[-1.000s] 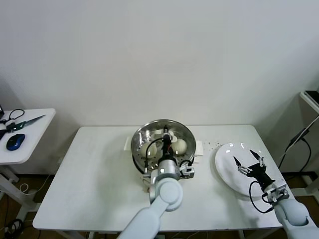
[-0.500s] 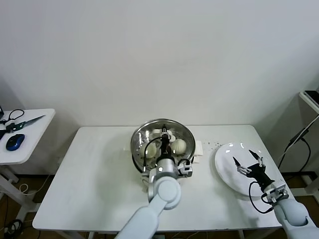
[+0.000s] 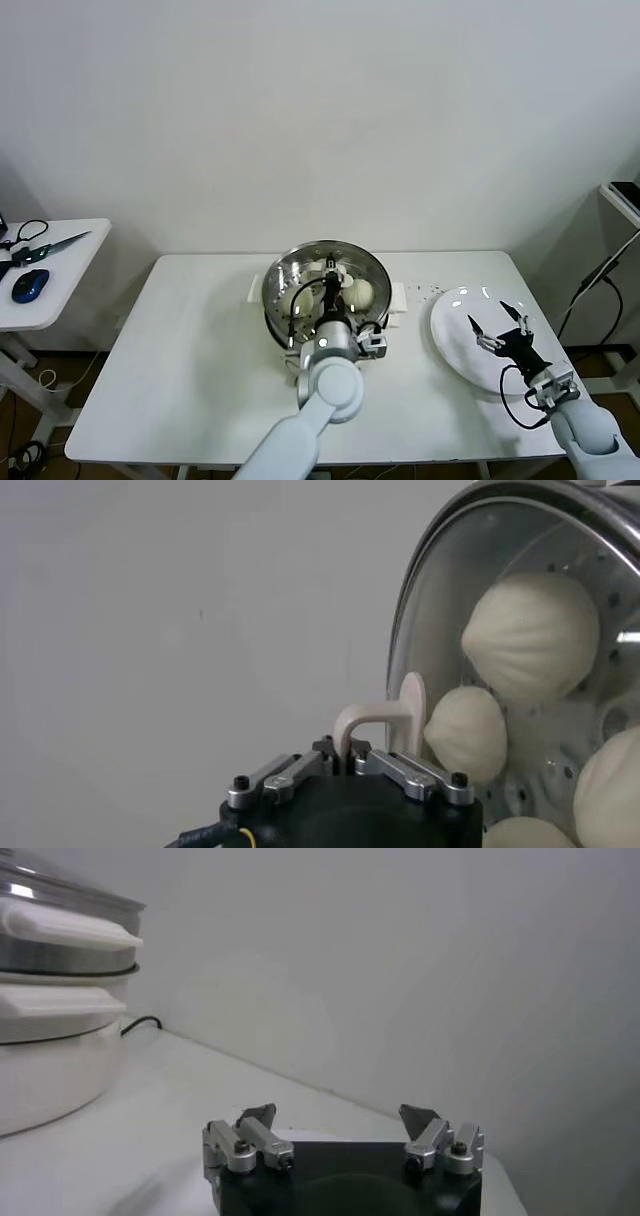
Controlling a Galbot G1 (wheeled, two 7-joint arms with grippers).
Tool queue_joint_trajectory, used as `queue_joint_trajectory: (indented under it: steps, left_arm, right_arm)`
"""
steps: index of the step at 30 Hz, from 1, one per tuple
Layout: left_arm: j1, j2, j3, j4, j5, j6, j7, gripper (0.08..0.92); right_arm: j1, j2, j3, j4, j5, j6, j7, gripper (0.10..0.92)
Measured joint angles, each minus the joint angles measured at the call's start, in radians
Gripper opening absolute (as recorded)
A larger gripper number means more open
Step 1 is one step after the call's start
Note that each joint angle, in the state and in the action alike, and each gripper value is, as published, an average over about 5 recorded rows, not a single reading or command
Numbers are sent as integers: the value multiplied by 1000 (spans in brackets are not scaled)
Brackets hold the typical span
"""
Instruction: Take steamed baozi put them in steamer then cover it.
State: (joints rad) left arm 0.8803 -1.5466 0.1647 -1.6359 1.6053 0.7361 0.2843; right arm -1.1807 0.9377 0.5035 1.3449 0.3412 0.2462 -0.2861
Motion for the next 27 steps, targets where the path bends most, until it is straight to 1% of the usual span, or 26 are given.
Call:
queue_joint_trajectory:
  steps: [4, 7, 18, 20, 25, 27]
  left_arm:
    - [5, 2, -1, -6, -8, 0, 3, 168]
    - [7, 8, -1, -16, -18, 1, 12, 230]
    - [25, 54, 11, -98, -50, 1, 40, 550]
    - [32, 65, 13, -116, -55, 1, 44, 593]
    - [52, 93, 17, -166, -70, 1, 46, 748]
    - [62, 104, 15, -186, -77, 0, 46, 792]
  right_arm:
    - [1, 0, 0, -1, -3, 0, -2, 823]
    - [3, 0, 0, -2, -5, -1, -2, 823]
    - [10, -2, 1, -8, -6, -16, -3, 823]
    - [11, -3, 1, -8, -6, -21, -2, 823]
    - [12, -4, 3, -4, -11, -37, 4, 823]
    - [12, -4, 3, -2, -13, -43, 9, 823]
